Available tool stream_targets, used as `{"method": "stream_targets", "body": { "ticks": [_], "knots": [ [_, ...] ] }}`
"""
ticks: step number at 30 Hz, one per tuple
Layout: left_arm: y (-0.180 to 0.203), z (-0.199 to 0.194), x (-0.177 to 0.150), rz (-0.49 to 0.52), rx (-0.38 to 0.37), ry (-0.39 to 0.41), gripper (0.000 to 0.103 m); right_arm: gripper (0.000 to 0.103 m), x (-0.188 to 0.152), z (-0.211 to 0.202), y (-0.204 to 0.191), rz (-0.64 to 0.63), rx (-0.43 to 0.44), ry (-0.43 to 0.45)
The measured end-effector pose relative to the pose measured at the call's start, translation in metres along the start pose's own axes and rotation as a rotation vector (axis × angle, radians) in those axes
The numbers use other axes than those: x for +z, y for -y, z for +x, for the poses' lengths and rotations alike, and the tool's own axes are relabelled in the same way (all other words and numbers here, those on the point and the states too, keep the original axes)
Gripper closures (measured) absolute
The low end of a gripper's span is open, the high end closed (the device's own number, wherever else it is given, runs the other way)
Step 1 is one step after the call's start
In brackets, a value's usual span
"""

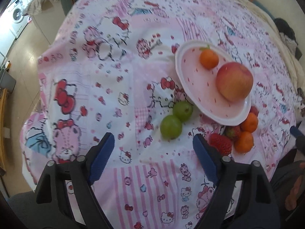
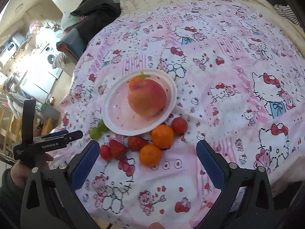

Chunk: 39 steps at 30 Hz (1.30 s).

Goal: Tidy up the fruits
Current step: 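Withdraw both open tools from the plate, then grasp a green lime with the left tool and lift it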

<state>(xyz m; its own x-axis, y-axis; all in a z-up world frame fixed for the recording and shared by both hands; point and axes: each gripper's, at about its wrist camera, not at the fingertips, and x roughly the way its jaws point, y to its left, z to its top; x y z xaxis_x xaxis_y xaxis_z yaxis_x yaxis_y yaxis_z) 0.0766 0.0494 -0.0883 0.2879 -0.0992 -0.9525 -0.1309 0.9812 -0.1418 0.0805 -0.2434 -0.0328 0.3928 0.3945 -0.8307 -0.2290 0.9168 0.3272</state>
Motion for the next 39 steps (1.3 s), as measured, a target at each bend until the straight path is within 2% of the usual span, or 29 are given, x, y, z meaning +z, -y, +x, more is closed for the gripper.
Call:
{"method": "stream_targets", "body": {
  "ticks": [2,7,13,15,16,21,23,28,32,34,36,39],
  "knots": [
    [0.006,0.008,-0.001,0.018,0.002,-0.025,0.031,0.0,0.0,0.001,0.009,0.027,-0.013,-0.003],
    [0.018,0.023,-0.003,0.061,0.011,-0.062,0.032,0.0,0.002,0.004,0.03,0.119,-0.004,-0.019],
    [0.02,0.036,0.004,0.062,0.016,-0.081,0.033,0.0,0.005,0.008,0.019,0.072,0.001,-0.019],
    [0.021,0.038,0.008,0.063,0.013,-0.067,0.039,0.0,0.007,0.012,0.019,0.076,0.008,-0.027],
    [0.023,0.039,0.011,0.07,0.011,-0.065,0.047,0.0,0.008,0.014,0.019,0.076,0.006,-0.032],
    [0.026,0.046,0.012,0.084,0.01,-0.08,0.065,0.0,0.011,0.02,0.018,0.071,0.0,-0.048],
    [0.025,0.044,0.013,0.074,-0.005,-0.077,0.076,0.0,0.011,0.022,0.018,0.069,0.004,-0.054],
    [0.025,0.036,0.007,0.074,-0.063,-0.09,0.077,0.0,0.01,0.025,0.016,0.046,-0.005,-0.064],
    [0.02,0.018,-0.002,0.067,-0.034,-0.055,0.077,0.0,0.008,0.029,0.023,0.058,-0.021,-0.08],
    [0.017,0.008,-0.005,0.039,-0.061,-0.044,0.077,0.005,0.007,0.033,0.029,0.096,-0.014,-0.1],
    [0.014,-0.002,-0.009,0.033,-0.068,-0.022,0.077,0.018,0.004,0.039,0.034,0.132,-0.007,-0.138],
    [0.013,-0.009,-0.011,0.033,-0.071,-0.006,0.077,0.029,-0.003,0.052,0.034,0.159,0.02,-0.213]
  ]
}}
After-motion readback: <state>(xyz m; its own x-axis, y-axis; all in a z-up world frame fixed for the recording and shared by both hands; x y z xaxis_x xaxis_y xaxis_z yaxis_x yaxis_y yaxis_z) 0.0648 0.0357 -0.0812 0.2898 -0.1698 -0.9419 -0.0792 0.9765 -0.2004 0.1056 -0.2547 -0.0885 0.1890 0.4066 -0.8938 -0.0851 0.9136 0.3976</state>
